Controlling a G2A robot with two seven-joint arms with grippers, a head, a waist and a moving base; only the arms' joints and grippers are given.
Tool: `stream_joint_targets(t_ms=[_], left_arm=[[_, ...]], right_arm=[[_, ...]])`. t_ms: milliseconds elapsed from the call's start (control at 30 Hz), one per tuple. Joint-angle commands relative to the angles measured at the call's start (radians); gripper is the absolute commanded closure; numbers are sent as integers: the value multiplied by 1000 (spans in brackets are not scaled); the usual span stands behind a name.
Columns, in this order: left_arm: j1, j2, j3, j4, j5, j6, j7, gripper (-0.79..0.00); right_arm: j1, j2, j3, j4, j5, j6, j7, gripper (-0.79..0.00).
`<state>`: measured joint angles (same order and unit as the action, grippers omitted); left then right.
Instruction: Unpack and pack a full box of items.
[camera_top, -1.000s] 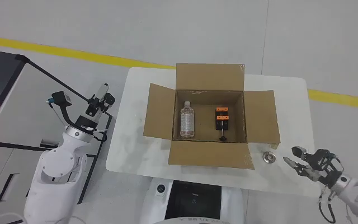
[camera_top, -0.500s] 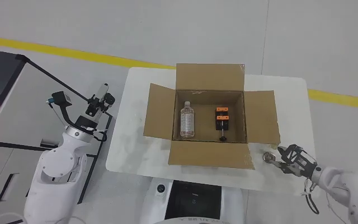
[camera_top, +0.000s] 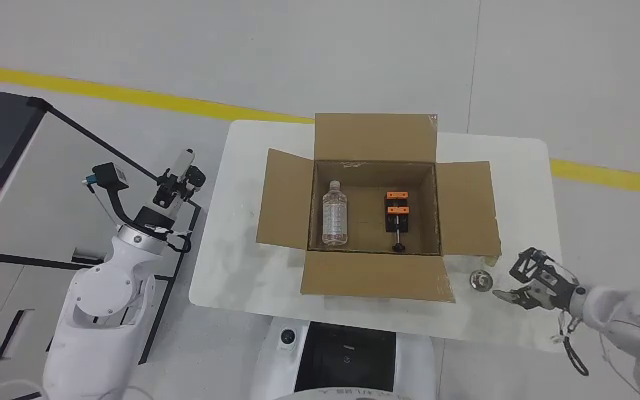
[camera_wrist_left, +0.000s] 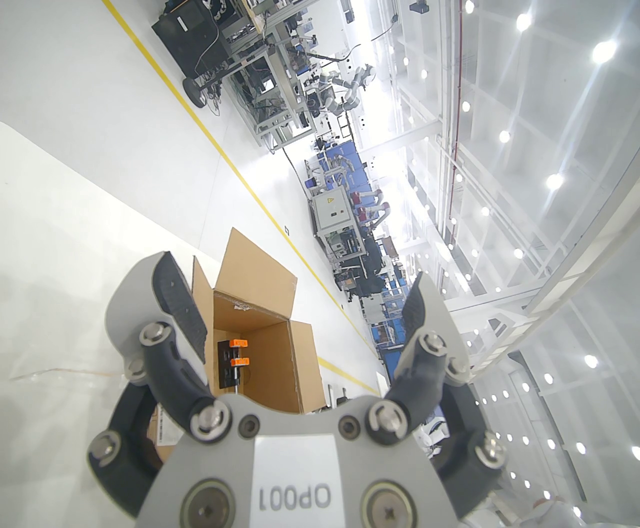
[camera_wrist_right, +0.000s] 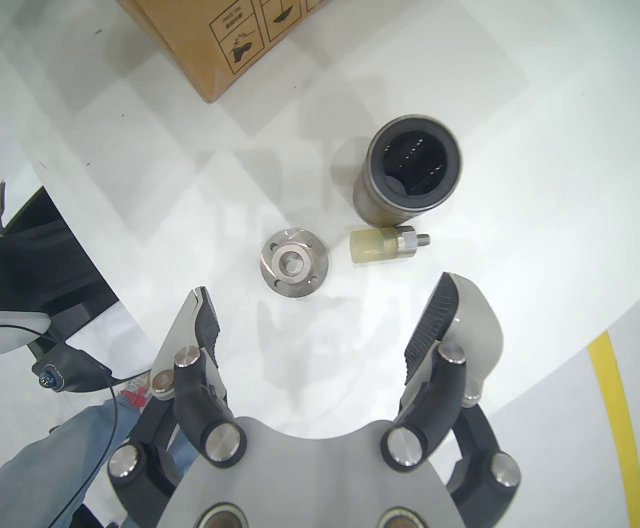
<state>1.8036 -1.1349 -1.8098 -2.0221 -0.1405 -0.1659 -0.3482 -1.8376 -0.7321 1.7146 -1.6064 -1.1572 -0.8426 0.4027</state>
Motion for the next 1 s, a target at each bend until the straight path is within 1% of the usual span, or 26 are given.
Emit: stream_joint_targets(t_ms=[0, 67, 100, 133, 167, 633, 667, 700, 733, 800, 833, 900, 967], left_arm=[[0, 0, 0, 0, 0, 0, 0, -785], [0, 0, 0, 0, 0, 0, 0, -785], [0, 0, 0, 0, 0, 0, 0, -785], [0, 0, 0, 0, 0, 0, 0, -785], [0, 0, 0, 0, 0, 0, 0, -785], [0, 0, 0, 0, 0, 0, 0, -785], [0, 0, 0, 0, 0, 0, 0, -785], [0, 0, 0, 0, 0, 0, 0, -785], [0, 0, 0, 0, 0, 0, 0, -785], [0, 0, 0, 0, 0, 0, 0, -785], [0, 0, 0, 0, 0, 0, 0, -785], [0, 0, 0, 0, 0, 0, 0, -785], [0, 0, 0, 0, 0, 0, 0, -785]], right_arm=[[-18, 1, 8, -55, 41, 12, 100, -299], [-34, 2, 5, -120, 50, 51, 204, -320], [-42, 1, 1, -148, 68, 75, 236, -385], [-46, 0, 3, -173, 83, 99, 260, -545], [-46, 0, 3, -173, 83, 99, 260, -720], [-46, 0, 3, -173, 83, 99, 260, -720], [-45, 0, 2, -177, 83, 103, 258, -674], [-51, -1, -2, -180, 79, 110, 255, -597], [-67, -2, -7, -206, 62, 108, 254, -388], [-103, -3, -4, -254, 1, 158, 279, -329], [-120, -4, -5, -286, -12, 172, 287, -314], [-155, -7, -3, -336, -47, 227, 313, -299], [-179, -9, -3, -393, -55, 257, 340, -299]])
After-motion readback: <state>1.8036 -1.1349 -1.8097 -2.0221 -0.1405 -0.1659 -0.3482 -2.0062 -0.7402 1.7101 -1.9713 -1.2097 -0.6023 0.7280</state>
